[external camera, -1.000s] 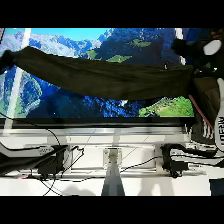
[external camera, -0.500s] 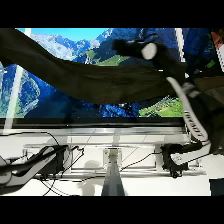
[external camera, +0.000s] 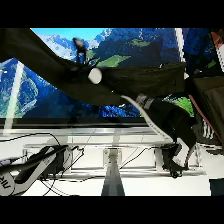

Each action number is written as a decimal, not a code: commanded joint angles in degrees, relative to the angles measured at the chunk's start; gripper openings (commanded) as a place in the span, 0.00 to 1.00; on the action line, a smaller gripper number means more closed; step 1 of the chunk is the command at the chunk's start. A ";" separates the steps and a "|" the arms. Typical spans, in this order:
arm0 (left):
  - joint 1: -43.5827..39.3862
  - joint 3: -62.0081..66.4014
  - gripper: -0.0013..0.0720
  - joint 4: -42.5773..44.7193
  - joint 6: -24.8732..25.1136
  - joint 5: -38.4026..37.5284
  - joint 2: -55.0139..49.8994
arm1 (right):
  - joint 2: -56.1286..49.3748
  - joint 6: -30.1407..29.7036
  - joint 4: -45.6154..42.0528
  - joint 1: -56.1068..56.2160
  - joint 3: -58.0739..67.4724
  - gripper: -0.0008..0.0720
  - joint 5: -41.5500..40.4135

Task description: Fold the clothes and pants, and hang the long-sleeved shirts on hangers.

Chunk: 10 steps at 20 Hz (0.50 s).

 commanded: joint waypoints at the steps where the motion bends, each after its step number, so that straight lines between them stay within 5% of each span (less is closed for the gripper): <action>1: -0.63 0.02 0.06 -0.42 -0.20 -0.09 -0.50 | -1.07 -0.09 -1.95 3.58 1.44 0.05 3.04; 6: -3.65 -0.07 0.06 -6.01 -0.20 -0.09 -3.69 | 0.61 -0.11 -9.53 -3.89 1.92 0.05 13.03; 10: -15.37 -0.09 0.06 -8.07 -0.17 0.48 -9.73 | 4.79 -3.02 -14.93 -16.06 1.90 0.05 23.74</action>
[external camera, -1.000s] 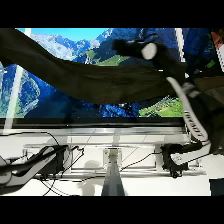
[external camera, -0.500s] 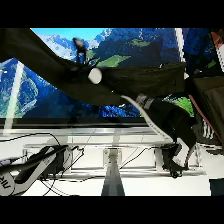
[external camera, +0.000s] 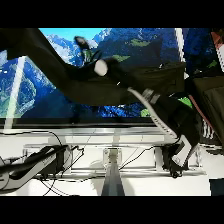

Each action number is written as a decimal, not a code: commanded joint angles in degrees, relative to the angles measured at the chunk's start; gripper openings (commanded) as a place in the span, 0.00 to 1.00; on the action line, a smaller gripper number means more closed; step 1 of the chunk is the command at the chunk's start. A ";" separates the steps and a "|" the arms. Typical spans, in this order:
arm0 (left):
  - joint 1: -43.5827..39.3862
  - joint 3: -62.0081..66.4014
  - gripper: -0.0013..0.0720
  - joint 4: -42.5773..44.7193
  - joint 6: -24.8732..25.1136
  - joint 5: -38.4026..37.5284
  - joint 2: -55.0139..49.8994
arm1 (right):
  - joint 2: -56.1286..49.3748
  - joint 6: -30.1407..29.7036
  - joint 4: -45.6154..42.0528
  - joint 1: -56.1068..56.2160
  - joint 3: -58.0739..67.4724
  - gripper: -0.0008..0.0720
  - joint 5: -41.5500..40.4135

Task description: Fold the clothes and pants, and hang the long-sleeved shirts on hangers.

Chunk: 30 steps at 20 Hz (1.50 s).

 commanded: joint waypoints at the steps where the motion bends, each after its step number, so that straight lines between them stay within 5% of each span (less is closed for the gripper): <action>1: -10.73 -0.02 0.06 -3.04 0.02 1.33 -5.60 | 3.58 -3.15 -5.77 -10.34 0.13 0.05 10.29; 8: -38.03 0.00 0.09 -6.60 0.24 13.70 -16.04 | 12.52 -3.80 -9.05 -31.21 0.13 0.05 16.87; 9: -39.67 0.00 0.41 -4.83 0.66 13.51 -16.31 | 13.51 -3.82 -9.05 -33.31 0.13 0.05 17.68; 10: -40.48 0.00 0.93 -2.32 1.62 13.35 -16.15 | 14.40 -3.85 -9.05 -35.21 0.13 0.05 18.67; 11: -40.50 0.00 0.97 0.00 1.49 12.61 -15.76 | 15.12 -3.91 -9.11 -36.68 0.13 0.05 19.65; 17: -25.90 -0.04 0.97 22.14 -3.69 -1.60 -13.09 | 15.61 -9.92 -10.19 -39.30 -0.07 0.05 23.69; 20: -15.17 -1.11 0.97 25.92 -3.63 -6.69 -13.07 | 15.47 -9.92 -10.36 -38.62 -0.07 0.05 23.39; 24: -4.33 -11.78 0.96 23.63 -0.76 -7.04 -13.33 | 15.45 -10.95 -10.32 -37.64 -0.04 0.05 23.41; 30: -2.75 -21.16 0.97 2.01 8.31 -3.28 -23.12 | 15.43 -11.37 -10.25 -35.21 -0.04 0.05 21.29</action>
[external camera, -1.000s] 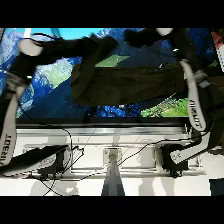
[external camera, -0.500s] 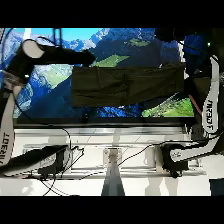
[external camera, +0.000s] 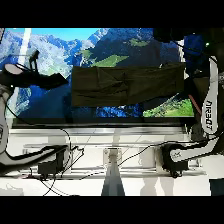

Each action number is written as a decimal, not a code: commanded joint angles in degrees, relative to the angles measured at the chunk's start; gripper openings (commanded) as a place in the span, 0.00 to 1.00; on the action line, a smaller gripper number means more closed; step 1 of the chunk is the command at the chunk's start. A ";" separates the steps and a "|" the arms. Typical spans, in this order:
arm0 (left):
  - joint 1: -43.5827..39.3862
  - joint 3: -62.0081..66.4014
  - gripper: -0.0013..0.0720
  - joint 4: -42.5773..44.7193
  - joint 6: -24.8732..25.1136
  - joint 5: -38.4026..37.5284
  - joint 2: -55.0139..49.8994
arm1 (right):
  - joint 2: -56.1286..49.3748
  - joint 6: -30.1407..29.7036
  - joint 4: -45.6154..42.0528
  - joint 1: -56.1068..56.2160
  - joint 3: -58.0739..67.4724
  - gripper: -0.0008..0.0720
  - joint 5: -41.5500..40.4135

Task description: Fold the clothes and pants, and hang the long-sleeved shirts on hangers.

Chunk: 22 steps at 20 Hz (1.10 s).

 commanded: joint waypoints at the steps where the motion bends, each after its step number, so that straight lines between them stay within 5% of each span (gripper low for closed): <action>1: -0.02 -3.02 0.97 -11.80 5.92 2.97 -6.95 | -0.02 -0.31 -0.02 1.75 0.02 0.05 -1.09; 6: -4.44 -2.97 0.74 -14.71 8.33 4.04 -13.70 | -0.09 -0.35 -0.52 3.52 0.02 0.05 -1.95; 8: -5.16 -2.40 0.45 -14.71 8.55 3.72 -13.73 | -0.52 -0.35 -0.61 3.52 0.00 0.05 -2.08; 10: -4.83 0.26 0.06 -14.53 8.63 0.92 -13.42 | -1.51 -0.35 -0.70 3.52 -0.17 0.05 -1.88; 13: -3.13 8.24 0.05 -11.93 8.61 -7.78 -10.60 | -3.04 -0.35 -0.72 3.52 -1.73 0.05 -1.86; 17: -2.86 23.65 0.05 5.60 -6.91 -15.93 -1.03 | -4.87 -0.37 -0.48 3.85 -4.46 0.05 -1.99; 22: -6.05 41.18 0.05 24.28 -17.53 -20.94 8.35 | -6.43 -0.33 -0.04 6.34 -7.13 0.05 -1.97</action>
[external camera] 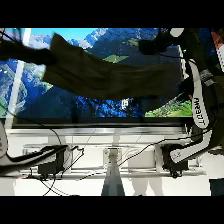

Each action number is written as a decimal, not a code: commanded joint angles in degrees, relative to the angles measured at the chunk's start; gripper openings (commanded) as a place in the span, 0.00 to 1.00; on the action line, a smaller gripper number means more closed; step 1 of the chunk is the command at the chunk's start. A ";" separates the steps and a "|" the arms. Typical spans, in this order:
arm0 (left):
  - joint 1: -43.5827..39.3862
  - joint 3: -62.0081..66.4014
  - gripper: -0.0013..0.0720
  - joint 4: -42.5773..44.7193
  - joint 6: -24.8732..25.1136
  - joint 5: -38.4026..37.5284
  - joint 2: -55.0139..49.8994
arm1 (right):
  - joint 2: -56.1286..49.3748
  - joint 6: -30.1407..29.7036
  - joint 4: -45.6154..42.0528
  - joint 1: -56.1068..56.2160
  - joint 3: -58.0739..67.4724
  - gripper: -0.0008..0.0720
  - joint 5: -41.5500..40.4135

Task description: Fold the clothes and pants, and hang the long-sleeved shirts on hangers.

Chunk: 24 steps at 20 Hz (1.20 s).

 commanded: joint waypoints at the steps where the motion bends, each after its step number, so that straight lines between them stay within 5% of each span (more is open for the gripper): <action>1: -2.84 11.02 0.05 16.20 -8.48 -4.09 5.75 | -0.98 0.04 0.39 2.34 -1.29 0.05 0.00; 4: -5.70 11.82 0.05 24.11 -11.98 -5.31 7.23 | -1.09 0.04 0.42 6.40 -1.29 0.05 -0.87; 12: -6.80 11.82 0.06 24.65 -12.90 -10.14 3.80 | -3.30 0.96 3.80 21.35 -1.27 0.05 -16.76; 17: -6.78 11.82 0.06 24.65 -12.44 -10.03 3.17 | -12.09 13.46 10.03 30.91 -0.79 0.05 -35.56; 24: -6.78 11.82 0.06 12.22 -12.46 -1.66 3.15 | -26.43 18.69 20.04 36.54 12.83 0.05 -38.66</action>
